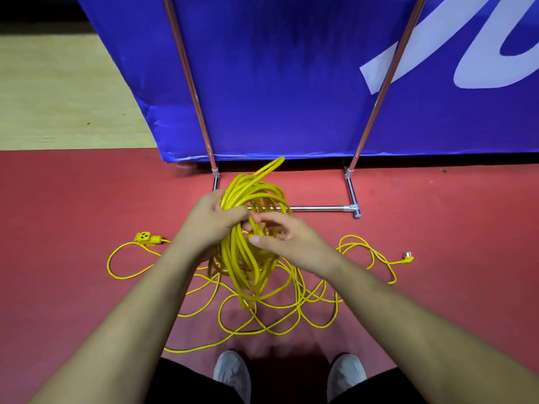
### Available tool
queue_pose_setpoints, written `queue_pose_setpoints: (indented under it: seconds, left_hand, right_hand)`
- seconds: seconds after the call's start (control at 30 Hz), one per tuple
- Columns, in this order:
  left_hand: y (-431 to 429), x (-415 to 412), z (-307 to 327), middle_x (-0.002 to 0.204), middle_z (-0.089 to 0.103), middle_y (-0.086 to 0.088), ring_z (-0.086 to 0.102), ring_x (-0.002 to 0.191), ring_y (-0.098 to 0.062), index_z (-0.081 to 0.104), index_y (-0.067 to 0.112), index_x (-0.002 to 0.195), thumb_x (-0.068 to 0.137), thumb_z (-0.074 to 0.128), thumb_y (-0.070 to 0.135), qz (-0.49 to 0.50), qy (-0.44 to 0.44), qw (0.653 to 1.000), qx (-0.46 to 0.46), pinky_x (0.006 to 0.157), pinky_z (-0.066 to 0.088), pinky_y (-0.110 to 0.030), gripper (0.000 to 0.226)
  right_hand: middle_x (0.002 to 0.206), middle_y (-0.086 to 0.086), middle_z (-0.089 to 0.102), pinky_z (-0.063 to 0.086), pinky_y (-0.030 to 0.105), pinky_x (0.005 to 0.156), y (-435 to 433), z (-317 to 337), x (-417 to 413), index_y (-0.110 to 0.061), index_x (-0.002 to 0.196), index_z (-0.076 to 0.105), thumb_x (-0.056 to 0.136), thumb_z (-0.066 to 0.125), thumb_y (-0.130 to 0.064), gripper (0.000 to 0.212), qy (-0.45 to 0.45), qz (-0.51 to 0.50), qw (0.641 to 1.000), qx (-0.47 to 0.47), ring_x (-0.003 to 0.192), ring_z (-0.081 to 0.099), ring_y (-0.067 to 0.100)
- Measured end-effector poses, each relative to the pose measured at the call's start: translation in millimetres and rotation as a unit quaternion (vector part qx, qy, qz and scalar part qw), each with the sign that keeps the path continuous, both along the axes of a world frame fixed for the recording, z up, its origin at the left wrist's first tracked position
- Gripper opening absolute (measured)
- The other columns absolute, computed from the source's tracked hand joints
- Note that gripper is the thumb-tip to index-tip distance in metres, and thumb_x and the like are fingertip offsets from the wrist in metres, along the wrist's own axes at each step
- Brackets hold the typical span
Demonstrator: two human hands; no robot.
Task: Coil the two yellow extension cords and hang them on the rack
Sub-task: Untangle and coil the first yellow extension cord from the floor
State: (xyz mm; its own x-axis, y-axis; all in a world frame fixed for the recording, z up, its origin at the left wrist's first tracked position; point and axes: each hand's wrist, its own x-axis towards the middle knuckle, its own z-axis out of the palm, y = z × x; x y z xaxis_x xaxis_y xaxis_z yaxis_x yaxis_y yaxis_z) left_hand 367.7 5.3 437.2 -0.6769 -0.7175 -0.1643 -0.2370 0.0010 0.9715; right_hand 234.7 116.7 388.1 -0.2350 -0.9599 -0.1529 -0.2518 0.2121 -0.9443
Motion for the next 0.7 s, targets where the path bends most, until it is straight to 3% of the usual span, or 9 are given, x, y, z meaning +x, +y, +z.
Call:
queue_pose_setpoints:
  seconds: [0.13,0.17,0.23,0.33,0.4,0.53,0.6,0.63,0.7]
  left_hand:
    - [0.9,-0.6,-7.3,0.064,0.064,-0.016,0.056,0.049,-0.022,0.063,-0.003,0.084,0.072,0.063,0.008,0.004,0.013,0.999,0.049,0.050,0.049,-0.027,0.016]
    - [-0.4,0.1,-8.1,0.064,0.063,-0.016,0.056,0.049,-0.022,0.061,-0.006,0.087,0.074,0.064,0.007,0.006,0.012,0.998,0.055,0.050,0.049,-0.027,0.019]
    - [-7.8,3.2,-9.1,0.062,0.064,-0.011,0.055,0.048,-0.017,0.063,-0.001,0.086,0.073,0.069,0.011,0.015,-0.023,0.999,0.021,0.048,0.046,-0.023,0.019]
    - [-24.5,9.8,-11.7,0.064,0.065,-0.002,0.056,0.054,-0.015,0.065,0.013,0.085,0.071,0.078,0.019,0.024,-0.121,0.986,-0.112,0.050,0.042,-0.026,0.020]
    - [-31.1,13.9,-15.9,0.074,0.067,-0.004,0.060,0.068,-0.021,0.063,0.013,0.091,0.071,0.077,0.019,0.014,-0.194,0.959,-0.206,0.057,0.039,-0.028,0.024]
    - [-31.2,19.2,-21.8,0.091,0.067,-0.009,0.061,0.088,-0.031,0.059,0.012,0.100,0.074,0.072,0.021,-0.096,-0.312,0.890,-0.318,0.066,0.039,-0.031,0.030]
    - [-29.5,24.8,-16.9,0.082,0.067,0.007,0.062,0.081,-0.018,0.058,0.021,0.094,0.074,0.072,0.021,-0.170,-0.302,0.886,-0.309,0.067,0.043,-0.027,0.024]
    - [-27.6,27.4,-10.9,0.075,0.065,0.016,0.060,0.073,-0.004,0.056,0.027,0.089,0.075,0.073,0.018,-0.205,-0.278,0.891,-0.293,0.064,0.041,-0.018,0.024]
    - [-19.5,30.6,3.4,0.071,0.062,0.030,0.056,0.066,0.007,0.055,0.031,0.085,0.074,0.074,0.011,-0.255,-0.227,0.905,-0.252,0.060,0.038,-0.008,0.029]
  right_hand:
    - [0.078,-0.012,0.067,0.048,0.019,0.071,-6.3,5.3,5.8,-0.010,0.098,0.064,0.090,0.066,-0.008,0.009,-0.142,-0.003,0.990,-0.011,0.074,0.058,0.000]
    - [0.075,-0.004,0.066,0.045,0.027,0.064,-6.3,8.1,4.1,-0.010,0.091,0.065,0.089,0.068,-0.015,0.006,-0.139,-0.010,0.990,-0.008,0.069,0.056,0.008]
    - [0.072,0.015,0.060,0.034,0.033,0.056,-2.4,15.9,-2.3,-0.008,0.083,0.067,0.086,0.068,-0.030,0.023,-0.081,-0.007,0.997,-0.007,0.064,0.044,0.021]
    - [0.066,0.009,0.060,0.030,0.021,0.045,3.2,33.7,-13.7,-0.007,0.087,0.064,0.094,0.060,-0.015,0.012,-0.039,0.005,0.999,-0.020,0.050,0.041,0.013]
    - [0.060,-0.008,0.057,0.032,0.013,0.047,6.8,49.3,-23.6,-0.007,0.095,0.064,0.095,0.056,-0.002,0.009,-0.035,0.002,0.999,-0.039,0.049,0.043,0.002]
    - [0.073,0.003,0.060,0.045,0.025,0.059,3.8,59.6,-49.1,-0.027,0.091,0.071,0.093,0.062,-0.015,0.015,0.123,-0.038,0.990,-0.050,0.064,0.053,0.012]
    - [0.088,0.004,0.056,0.043,0.029,0.076,-1.7,54.3,-57.3,-0.024,0.097,0.076,0.089,0.066,-0.018,0.013,0.230,-0.077,0.968,-0.060,0.084,0.052,0.016]
    - [0.089,0.002,0.052,0.040,0.028,0.078,-4.9,50.0,-59.9,-0.024,0.099,0.076,0.088,0.067,-0.020,0.014,0.285,-0.100,0.951,-0.065,0.088,0.049,0.017]
    - [0.083,-0.001,0.055,0.036,0.026,0.073,-11.0,41.3,-66.1,-0.024,0.099,0.076,0.089,0.064,-0.020,0.016,0.329,-0.153,0.930,-0.051,0.084,0.051,0.016]
